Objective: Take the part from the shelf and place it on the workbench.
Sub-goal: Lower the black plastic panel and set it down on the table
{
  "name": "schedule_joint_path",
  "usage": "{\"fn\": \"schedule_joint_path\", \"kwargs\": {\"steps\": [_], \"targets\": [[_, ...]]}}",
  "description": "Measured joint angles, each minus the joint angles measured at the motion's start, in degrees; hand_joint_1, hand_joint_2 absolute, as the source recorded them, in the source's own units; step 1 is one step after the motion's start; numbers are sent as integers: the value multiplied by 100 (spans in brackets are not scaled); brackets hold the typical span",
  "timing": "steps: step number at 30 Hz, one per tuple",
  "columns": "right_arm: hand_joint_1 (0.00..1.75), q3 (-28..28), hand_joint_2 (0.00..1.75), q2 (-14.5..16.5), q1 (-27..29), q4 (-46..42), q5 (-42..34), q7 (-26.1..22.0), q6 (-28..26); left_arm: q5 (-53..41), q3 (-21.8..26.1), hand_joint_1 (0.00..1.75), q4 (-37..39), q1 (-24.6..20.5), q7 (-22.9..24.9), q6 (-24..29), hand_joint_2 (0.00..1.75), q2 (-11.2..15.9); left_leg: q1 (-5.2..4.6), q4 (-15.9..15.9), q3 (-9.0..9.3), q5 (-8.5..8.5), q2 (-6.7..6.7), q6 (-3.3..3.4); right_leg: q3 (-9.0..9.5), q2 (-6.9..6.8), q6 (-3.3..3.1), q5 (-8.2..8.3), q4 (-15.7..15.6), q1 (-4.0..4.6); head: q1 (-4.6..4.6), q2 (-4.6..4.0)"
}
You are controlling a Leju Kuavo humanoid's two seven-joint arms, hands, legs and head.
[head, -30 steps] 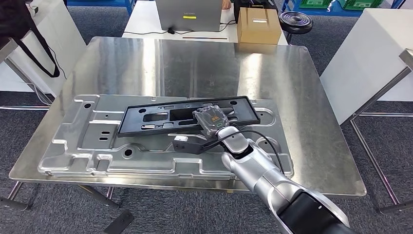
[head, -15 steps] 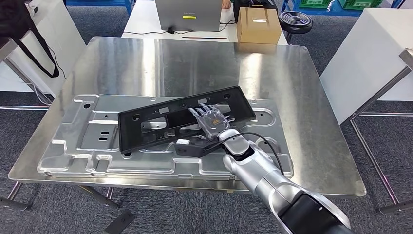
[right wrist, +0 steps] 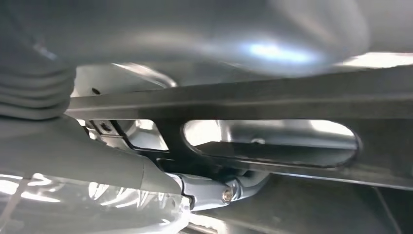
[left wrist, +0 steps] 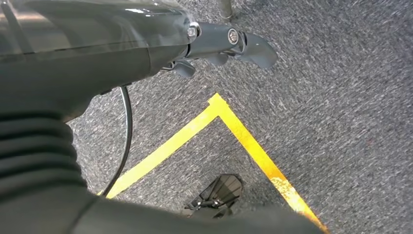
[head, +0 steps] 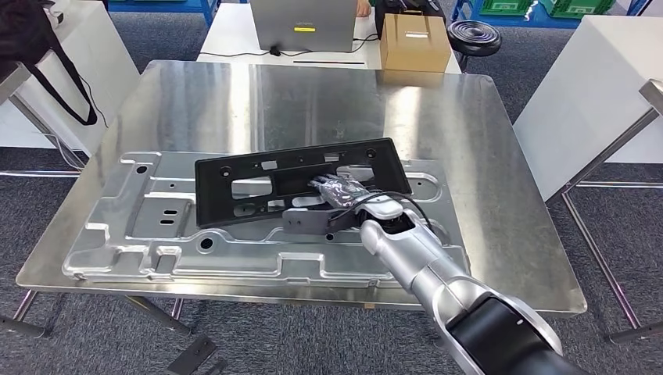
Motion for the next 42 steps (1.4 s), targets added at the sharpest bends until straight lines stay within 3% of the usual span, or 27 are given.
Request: {"fn": "schedule_joint_path", "kwargs": {"steps": [12,27,37,42], "targets": [[0,-56,0,16,-397,-38,449,-15,-497,101,1,0,-6,2,-19,12,0,2,1,0,-18,0,1,0,-18,1,0,1,3,0,-1,0],[0,277,0,87,-986,-391,979,90,-1254,151,1,0,-11,4,-43,39,0,2,1,0,-18,0,0,0,-19,0,0,1,4,0,-1,0],[0,354,0,141,-1021,-816,1045,-90,-1967,297,8,0,-11,13,123,80,0,4,1,0,-19,0,1,-1,-19,1,0,1,4,0,-1,0],[0,390,0,186,-900,-1416,1020,-157,-1919,384,48,0,-11,25,262,106,0,4,2,0,-20,0,0,-1,-21,0,-1,1,4,0,-1,0]]}}
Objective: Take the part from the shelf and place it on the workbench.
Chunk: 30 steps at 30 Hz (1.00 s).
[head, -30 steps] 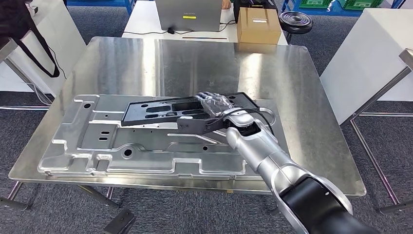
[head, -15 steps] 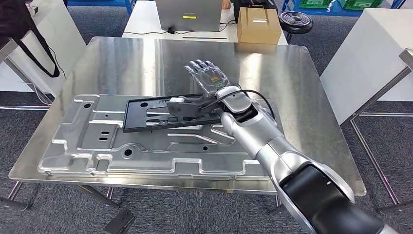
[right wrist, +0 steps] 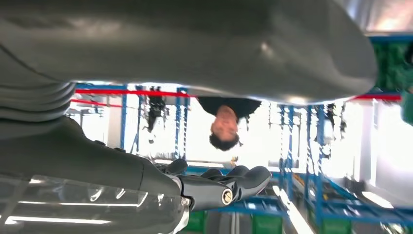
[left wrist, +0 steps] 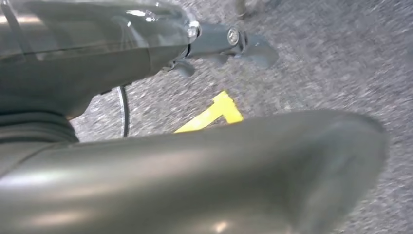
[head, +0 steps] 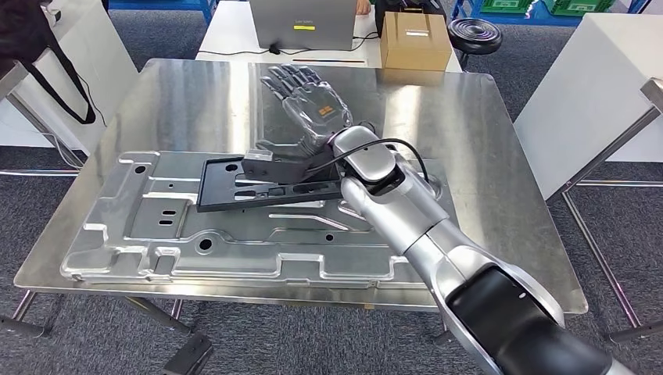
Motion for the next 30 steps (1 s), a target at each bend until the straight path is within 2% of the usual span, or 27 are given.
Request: {"fn": "schedule_joint_path", "kwargs": {"steps": [8,10,12,14,15,16,17,19,20,21,23,25,26,27,29,30], "targets": [[0,114,0,35,120,-735,-9,-27,140,45,17,0,-18,0,42,20,0,29,-48,9,-7,0,-1,18,1,-1,28,16,-17,-40,-8,0],[0,149,0,37,138,-866,-19,-32,168,51,19,0,-32,-7,35,21,0,27,-9,-35,14,40,17,48,-14,0,49,-34,21,-40,-5,0],[0,176,0,29,157,-958,-49,-33,206,62,21,0,-39,-12,32,26,0,25,42,-77,33,81,46,79,-156,0,83,-287,356,-54,33,0],[0,208,0,0,211,-997,-88,-33,254,75,25,0,-48,-11,33,32,0,26,61,-80,27,87,62,87,-452,-2,126,-636,1041,-98,76,0],[0,222,0,-20,254,-1003,-103,-33,267,80,26,0,-50,-8,34,33,0,26,73,-79,24,87,68,84,-580,-3,151,-725,1332,-126,86,0],[0,235,0,-40,293,-1003,-114,-33,273,85,26,0,-50,-4,34,33,0,26,91,-76,20,86,71,77,-638,-5,179,-710,1465,-153,95,0],[0,246,0,-55,321,-1003,-121,-33,273,89,27,0,-50,-1,36,34,0,26,114,-71,18,83,72,60,-596,-9,209,-585,1383,-184,106,0],[0,271,0,-75,336,-1008,-130,-33,273,99,27,0,-50,2,39,34,0,27,163,-51,13,69,73,-16,-285,-27,282,-206,734,-253,134,0],[0,285,0,-81,334,-1012,-131,-33,273,104,27,0,-50,0,43,36,0,28,170,-40,0,66,69,-72,-122,-24,309,-77,412,-258,159,0],[0,297,0,-87,338,-1018,-132,-34,272,109,27,0,-50,0,46,38,0,28,168,-32,-14,74,63,-129,-18,-19,323,-20,201,-256,178,0],[0,313,0,-100,355,-1026,-135,-33,272,117,27,0,-50,5,52,40,0,28,156,-42,-40,113,51,-225,11,1,293,-43,117,-217,184,0],[0,317,0,-104,364,-1032,-138,-33,273,121,27,0,-50,13,57,40,0,22,169,-36,-58,92,56,-286,-31,-4,201,-33,102,-235,131,0],[0,320,0,-99,362,-1038,-139,-34,276,124,26,0,-50,14,59,40,0,18,170,57,-95,-7,63,-297,-52,-9,139,-12,95,-243,92,0],[0,322,0,-95,362,-1046,-139,-34,280,128,25,0,-50,14,59,40,0,15,161,269,-169,-181,68,-295,-72,-18,75,14,83,-247,44,0],[0,329,0,-89,367,-1061,-140,-35,303,137,23,0,-50,14,59,45,0,13,120,1008,-421,-624,67,-278,-135,-29,-34,67,84,-213,-40,0],[0,336,0,-89,375,-1068,-140,-34,322,142,23,0,-50,14,59,49,0,13,97,1356,-528,-776,64,-271,-174,-32,-68,98,85,-191,-62,0]]}}
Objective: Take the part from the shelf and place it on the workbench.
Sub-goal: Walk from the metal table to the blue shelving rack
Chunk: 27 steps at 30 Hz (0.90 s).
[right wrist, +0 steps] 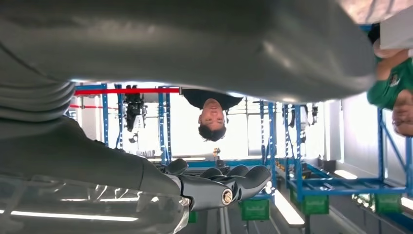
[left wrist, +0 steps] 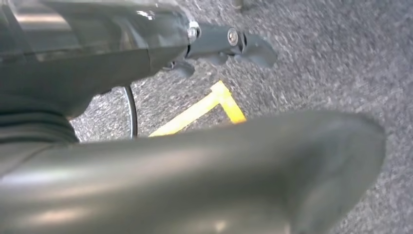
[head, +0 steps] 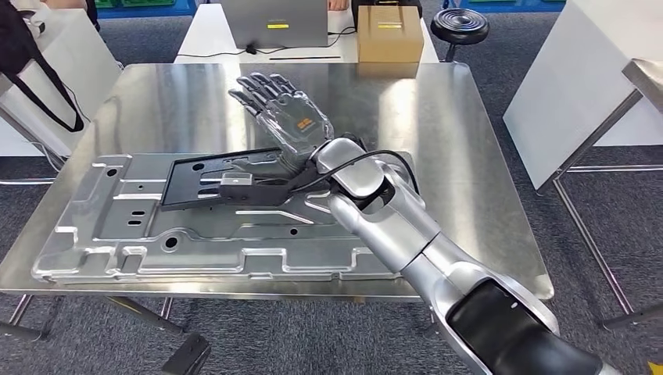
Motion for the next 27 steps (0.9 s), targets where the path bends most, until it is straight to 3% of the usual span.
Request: {"fn": "schedule_joint_path", "kwargs": {"steps": [1,2,4,6,7,10,11,12,15,16,17,18,20,22,24,25,27], "targets": [[0,8,0,0,6,-5,0,2,22,6,0,0,0,0,-1,4,0,0,-18,186,-31,-53,-1,9,-43,-1,-20,34,1,17,-11,0],[0,17,0,0,12,-11,-2,5,40,14,0,0,0,0,-2,7,0,-1,-30,148,43,3,-1,19,-84,0,-25,69,4,29,-15,0],[0,37,0,-1,15,-35,-7,14,61,28,0,0,0,-9,-6,8,0,-2,-31,-509,466,293,2,32,-157,4,3,135,18,31,-20,0],[0,51,0,-3,10,-79,-15,28,72,43,0,0,-1,-23,-10,9,0,-13,-50,-1156,831,467,-22,52,-219,8,63,200,40,44,-25,0],[0,59,0,-4,6,-101,-19,35,79,50,0,0,-1,-26,-11,10,0,-21,-61,-1295,890,485,-41,70,-240,10,94,238,47,55,-24,0],[0,91,0,-18,4,-142,-26,52,119,60,1,0,-2,-21,-11,9,0,-43,-80,-1286,792,562,-63,194,-276,7,172,319,34,56,-16,0],[0,103,0,-26,3,-149,-27,57,129,62,2,0,-2,-23,-11,10,0,-45,-78,-1286,747,608,-53,251,-306,5,193,226,90,49,-6,0],[0,115,0,-36,1,-154,-28,59,134,64,3,0,-2,-25,-11,10,0,-46,-74,-1290,689,663,-43,300,-366,3,209,27,261,47,12,0],[0,140,0,-50,2,-168,-31,63,135,71,4,0,-3,-24,-11,9,0,-48,-94,-1284,459,839,-20,366,-642,1,222,-744,1314,49,84,0],[0,148,0,-54,8,-170,-32,63,135,73,5,0,-4,-22,-11,9,0,-48,-106,-1282,380,896,-12,372,-668,1,219,-835,1579,51,100,0],[0,156,0,-57,15,-171,-32,63,136,75,5,0,-4,-23,-11,9,0,-48,-119,-1281,306,950,-6,374,-604,1,208,-807,1659,59,115,0],[0,162,0,-60,19,-173,-33,63,136,76,5,0,-4,-23,-11,9,0,-48,-133,-1280,240,1002,-3,374,-436,1,184,-687,1524,75,132,0],[0,169,0,-59,13,-197,-33,63,137,82,7,0,-5,-25,-11,9,0,-56,-161,-1280,135,1095,-4,367,129,2,82,-472,782,140,159,0],[0,177,0,-51,-6,-231,-33,63,139,91,9,0,-13,-29,-11,10,0,-70,-165,-1296,80,1190,0,327,566,5,-4,-474,99,207,161,0],[0,195,0,-43,-16,-244,-36,63,143,97,9,0,-20,-31,-11,9,0,-77,-142,-1338,61,1295,5,261,641,9,-30,-476,-101,245,165,0],[0,204,0,-39,-15,-244,-38,62,145,99,9,0,-20,-29,-10,8,0,-77,-131,-1345,47,1311,4,231,612,2,-41,-415,-126,223,168,0],[0,220,0,-17,-12,-246,-43,58,146,102,9,0,-22,-22,-5,7,0,-75,-139,-1170,-33,1085,-4,191,524,-20,-93,-283,-185,167,142,0]]}}
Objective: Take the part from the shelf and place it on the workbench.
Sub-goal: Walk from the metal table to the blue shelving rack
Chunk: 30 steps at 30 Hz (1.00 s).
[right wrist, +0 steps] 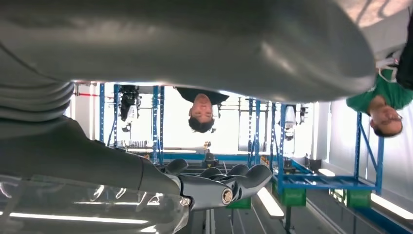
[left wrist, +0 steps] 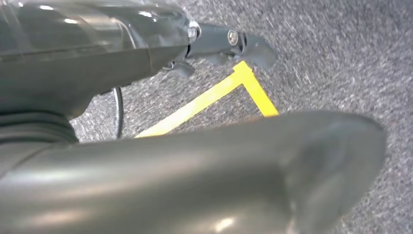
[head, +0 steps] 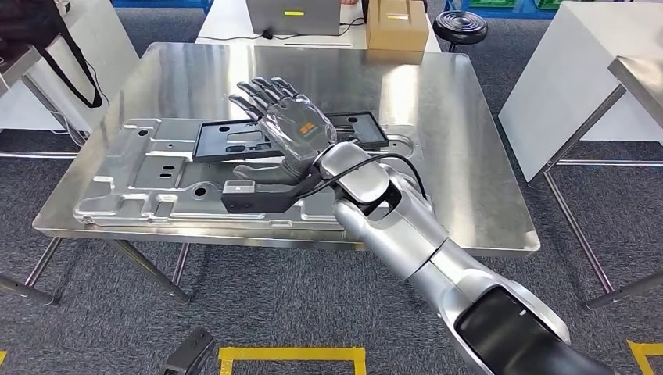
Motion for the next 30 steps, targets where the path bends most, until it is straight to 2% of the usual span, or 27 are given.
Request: {"fn": "schedule_joint_path", "kwargs": {"steps": [1,3,4,5,6,7,8,9,10,11,13,14,15,16,18,19,20,21,22,23,24,25,26,27,28,29,30], "targets": [[0,4,0,14,2,-1,-4,-3,0,0,-1,0,-2,1,3,0,0,2,0,248,-74,-253,-4,-11,-63,-10,-31,71,-18,-28,-35,0],[0,14,0,37,17,-1,-15,-10,0,0,-2,0,-4,2,15,0,0,3,10,953,-230,-752,-9,-38,-211,-15,-71,196,-14,-27,-95,0],[0,20,0,44,30,-1,-23,-15,0,-1,-3,0,-4,3,26,0,0,3,25,1249,-260,-861,-10,-59,-293,-15,-62,262,-11,-32,-107,0],[0,27,0,48,43,-1,-29,-20,-1,-1,-4,0,-4,4,42,0,0,3,45,1385,-218,-836,-9,-85,-381,-16,-43,326,-6,-45,-112,0],[0,35,0,49,54,-1,-33,-24,-2,-1,-4,0,-5,5,57,0,0,4,71,1329,-89,-709,-8,-115,-469,-16,-15,387,6,-67,-117,0],[0,43,0,50,61,-1,-36,-26,-4,-1,-5,0,-6,4,69,0,0,4,106,1078,134,-548,-2,-159,-559,-16,24,441,34,-92,-121,0],[0,50,0,54,64,-1,-36,-29,-8,0,-7,0,-7,1,77,0,0,3,143,708,404,-470,5,-218,-647,-15,66,482,78,-110,-130,0],[0,56,0,58,65,-1,-36,-31,-10,1,-10,0,-7,-3,79,0,0,-1,157,345,644,-473,-2,-243,-727,-15,107,514,134,-119,-143,0],[0,64,0,66,67,1,-36,-37,-13,2,-15,0,-8,-4,79,-2,0,-4,165,80,801,-523,-9,-249,-785,-15,146,547,186,-112,-147,0],[0,73,0,73,69,3,-37,-45,-15,3,-20,0,-7,-2,80,-8,0,-8,157,-49,859,-593,-25,-227,-823,-14,177,586,218,-100,-150,0],[0,94,0,80,76,20,-39,-63,-17,5,-25,0,-7,7,81,-20,0,-9,131,-49,788,-559,-38,-102,-851,-14,240,670,223,-89,-135,0],[0,104,0,81,80,35,-43,-72,-18,5,-25,0,-7,5,83,-24,0,-8,122,-36,735,-508,-37,-37,-875,-14,265,631,241,-96,-132,0],[0,115,0,81,84,51,-47,-81,-20,6,-26,0,-8,1,83,-24,0,-8,117,-36,671,-446,-31,28,-918,-14,286,484,338,-103,-118,0],[0,128,0,86,89,69,-52,-95,-24,8,-27,0,-9,-3,85,-24,0,-8,116,-41,592,-376,-24,80,-988,-14,298,236,548,-109,-95,0],[0,157,0,110,114,96,-70,-128,-30,16,-28,0,-10,-5,92,-24,0,-8,98,-40,415,-235,-16,128,-1147,-13,305,-344,1247,-108,-41,0],[0,170,0,128,143,112,-83,-150,-31,22,-28,0,-10,-4,97,-24,0,-7,86,-39,324,-165,-9,137,-1189,-13,304,-511,1583,-107,-17,0],[0,184,0,144,181,130,-100,-168,-32,30,-28,0,-10,-4,100,-24,0,-5,74,-38,234,-98,-3,141,-1166,-13,296,-550,1793,-102,-3,0],[0,199,0,162,222,150,-120,-186,-34,36,-29,0,-10,-4,102,-24,0,-4,60,-38,146,-31,1,144,-1055,-13,279,-473,1823,-93,15,0],[0,217,0,184,255,171,-141,-206,-39,41,-30,0,-10,-5,106,-23,0,-3,45,-38,62,37,3,144,-850,-12,246,-341,1658,-73,36,0],[0,234,0,210,279,190,-166,-225,-50,46,-31,0,-10,-5,113,-23,0,-2,36,-38,-11,103,3,142,-557,-9,193,-239,1332,-39,55,0],[0,250,0,247,299,207,-195,-250,-66,50,-33,0,-10,-5,121,-22,0,-5,24,-40,-70,166,4,130,-230,-7,122,-235,903,2,68,0],[0,262,0,285,323,229,-227,-278,-88,56,-36,0,-10,-5,130,-22,0,-9,27,-53,-107,231,8,110,33,-2,73,-283,522,42,73,0],[0,273,0,324,357,261,-262,-311,-110,62,-40,0,-10,-6,137,-22,0,-12,40,-79,-121,296,13,82,197,4,35,-341,250,73,73,0],[0,285,0,356,404,308,-300,-345,-128,68,-49,0,-10,-6,140,-23,0,-17,54,-117,-125,365,16,43,252,8,13,-370,104,100,79,0],[0,298,0,381,466,371,-344,-381,-139,74,-65,0,-10,-1,144,-25,0,-19,70,-167,-124,437,17,3,217,13,7,-313,61,107,92,0],[0,311,0,414,534,445,-396,-423,-141,81,-85,0,-9,5,148,-26,0,-22,77,-186,-137,442,15,-30,175,4,-4,-233,23,90,102,0],[0,322,0,445,607,523,-453,-465,-139,88,-104,0,-9,15,155,-26,0,-24,73,-145,-161,341,12,-54,124,-4,-22,-153,-12,67,101,0]]}}
